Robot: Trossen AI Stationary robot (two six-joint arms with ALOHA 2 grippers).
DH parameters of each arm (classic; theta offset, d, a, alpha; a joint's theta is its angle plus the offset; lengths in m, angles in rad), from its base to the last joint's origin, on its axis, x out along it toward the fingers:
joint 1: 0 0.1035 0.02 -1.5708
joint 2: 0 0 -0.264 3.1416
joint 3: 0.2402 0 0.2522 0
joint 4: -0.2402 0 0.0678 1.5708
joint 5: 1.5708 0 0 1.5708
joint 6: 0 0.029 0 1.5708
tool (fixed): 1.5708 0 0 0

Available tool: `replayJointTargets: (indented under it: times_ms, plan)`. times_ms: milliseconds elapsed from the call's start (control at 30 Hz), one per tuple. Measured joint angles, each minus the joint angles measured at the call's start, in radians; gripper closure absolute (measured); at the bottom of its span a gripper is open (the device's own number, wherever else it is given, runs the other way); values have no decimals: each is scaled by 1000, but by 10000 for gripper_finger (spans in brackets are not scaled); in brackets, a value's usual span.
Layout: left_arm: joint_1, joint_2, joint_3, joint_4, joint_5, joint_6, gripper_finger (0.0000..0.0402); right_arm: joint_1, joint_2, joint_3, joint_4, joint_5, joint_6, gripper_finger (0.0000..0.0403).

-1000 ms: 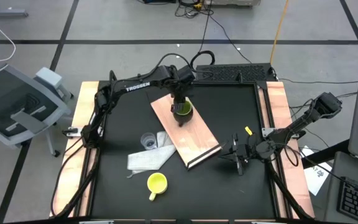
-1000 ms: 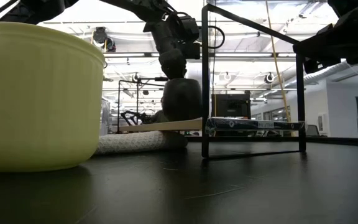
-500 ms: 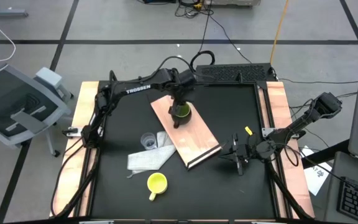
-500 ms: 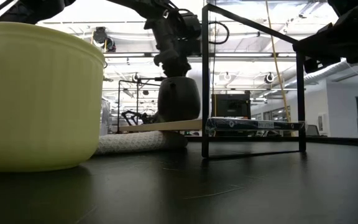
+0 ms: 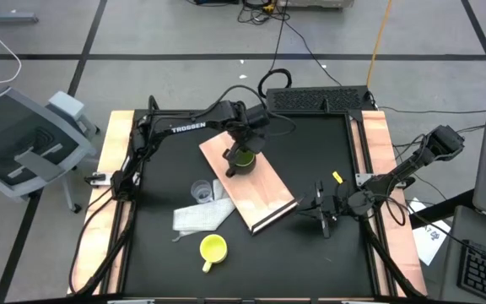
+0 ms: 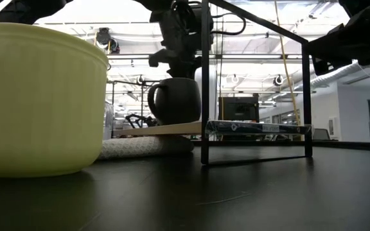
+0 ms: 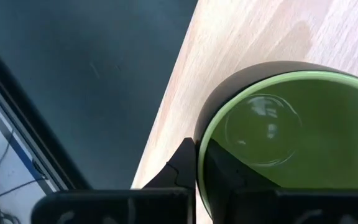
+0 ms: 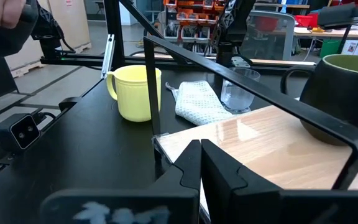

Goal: Stack small to large cups/mugs on shelf
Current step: Put the black mug on the shelf

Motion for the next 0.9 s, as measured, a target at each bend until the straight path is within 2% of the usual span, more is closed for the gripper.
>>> replayJointTargets:
  times_ms: [300,567,767,900]
  plan:
    - [0,0,0,-11,46,116,391,0,0,0,-2,0,0,403]
    - [0,0,-1,-9,47,93,390,0,0,0,-12,0,0,403]
    - [0,5,-3,-9,46,78,349,0,0,0,-12,0,0,403]
    - [-1,6,-3,-4,33,76,337,0,0,0,-11,0,0,403]
